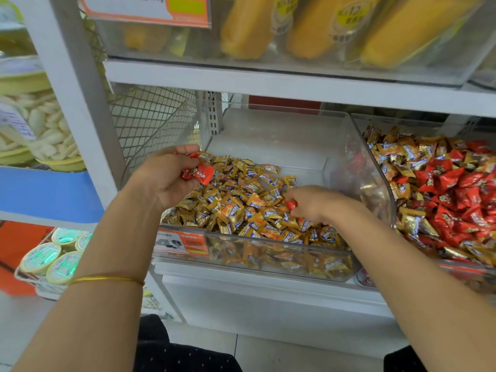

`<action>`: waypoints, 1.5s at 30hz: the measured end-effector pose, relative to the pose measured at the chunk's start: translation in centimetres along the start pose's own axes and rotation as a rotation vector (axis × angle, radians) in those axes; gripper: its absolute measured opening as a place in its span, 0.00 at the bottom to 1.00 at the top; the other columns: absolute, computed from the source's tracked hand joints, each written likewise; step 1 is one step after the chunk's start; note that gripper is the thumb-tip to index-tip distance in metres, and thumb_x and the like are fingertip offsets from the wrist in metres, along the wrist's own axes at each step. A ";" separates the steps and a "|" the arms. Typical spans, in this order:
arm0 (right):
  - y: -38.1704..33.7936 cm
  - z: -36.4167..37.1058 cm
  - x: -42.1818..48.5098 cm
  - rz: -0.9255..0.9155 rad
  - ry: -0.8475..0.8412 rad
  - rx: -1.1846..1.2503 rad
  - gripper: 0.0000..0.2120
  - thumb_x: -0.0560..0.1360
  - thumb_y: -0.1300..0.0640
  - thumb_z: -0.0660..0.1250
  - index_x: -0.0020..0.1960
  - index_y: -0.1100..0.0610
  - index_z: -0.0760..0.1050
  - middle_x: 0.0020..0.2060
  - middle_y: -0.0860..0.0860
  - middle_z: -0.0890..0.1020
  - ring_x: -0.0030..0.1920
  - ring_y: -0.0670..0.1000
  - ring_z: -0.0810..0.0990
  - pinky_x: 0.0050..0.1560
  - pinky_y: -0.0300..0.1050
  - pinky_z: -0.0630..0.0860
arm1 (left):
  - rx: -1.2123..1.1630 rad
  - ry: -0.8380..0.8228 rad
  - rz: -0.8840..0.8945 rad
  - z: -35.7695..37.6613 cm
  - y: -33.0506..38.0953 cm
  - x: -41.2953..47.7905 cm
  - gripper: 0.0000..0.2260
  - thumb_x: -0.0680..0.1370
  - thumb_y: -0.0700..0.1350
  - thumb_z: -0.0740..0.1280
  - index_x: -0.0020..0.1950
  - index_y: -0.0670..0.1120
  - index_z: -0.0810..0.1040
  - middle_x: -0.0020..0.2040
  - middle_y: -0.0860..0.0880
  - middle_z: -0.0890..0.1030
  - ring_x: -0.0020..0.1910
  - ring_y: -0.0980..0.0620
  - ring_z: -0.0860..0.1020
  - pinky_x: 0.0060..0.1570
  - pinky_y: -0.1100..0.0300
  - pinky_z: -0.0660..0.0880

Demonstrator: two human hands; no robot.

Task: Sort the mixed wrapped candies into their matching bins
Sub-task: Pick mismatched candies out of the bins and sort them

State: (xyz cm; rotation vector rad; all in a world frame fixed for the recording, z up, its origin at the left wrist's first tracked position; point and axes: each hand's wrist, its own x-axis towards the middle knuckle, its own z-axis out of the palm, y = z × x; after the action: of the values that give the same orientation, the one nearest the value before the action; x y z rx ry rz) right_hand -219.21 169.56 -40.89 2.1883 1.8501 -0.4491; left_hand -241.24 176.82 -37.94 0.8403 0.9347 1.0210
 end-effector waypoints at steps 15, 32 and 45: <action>-0.1 -2.8 -4.0 -0.088 0.035 1.630 0.05 0.79 0.64 0.60 0.45 0.59 0.71 0.36 0.59 0.76 0.29 0.50 0.73 0.21 0.36 0.68 | 0.065 -0.083 0.032 1.6 0.2 -1.9 0.12 0.77 0.27 0.56 0.49 0.40 0.74 0.45 0.40 0.76 0.43 0.47 0.78 0.36 0.59 0.81; 19.3 -4.2 -13.9 0.138 0.507 1.056 0.34 0.65 0.69 0.68 0.69 0.54 0.68 0.60 0.54 0.76 0.57 0.57 0.77 0.59 0.56 0.74 | 0.959 -0.715 0.515 27.0 -7.0 -8.0 0.29 0.77 0.31 0.60 0.75 0.48 0.59 0.73 0.49 0.65 0.56 0.60 0.69 0.47 0.77 0.66; 1.1 -4.1 -8.5 -0.509 0.353 0.644 0.23 0.77 0.73 0.54 0.63 0.55 0.75 0.62 0.49 0.77 0.61 0.45 0.74 0.54 0.28 0.70 | 0.920 0.017 0.510 3.2 -1.9 -2.3 0.20 0.74 0.27 0.57 0.51 0.49 0.78 0.59 0.48 0.78 0.53 0.53 0.75 0.48 0.63 0.70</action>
State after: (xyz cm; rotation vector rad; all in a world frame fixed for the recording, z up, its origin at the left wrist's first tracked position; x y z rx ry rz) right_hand -219.10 163.18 -33.89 2.2358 2.7904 -0.9099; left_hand -238.23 173.70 -37.92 1.9105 1.2522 1.0066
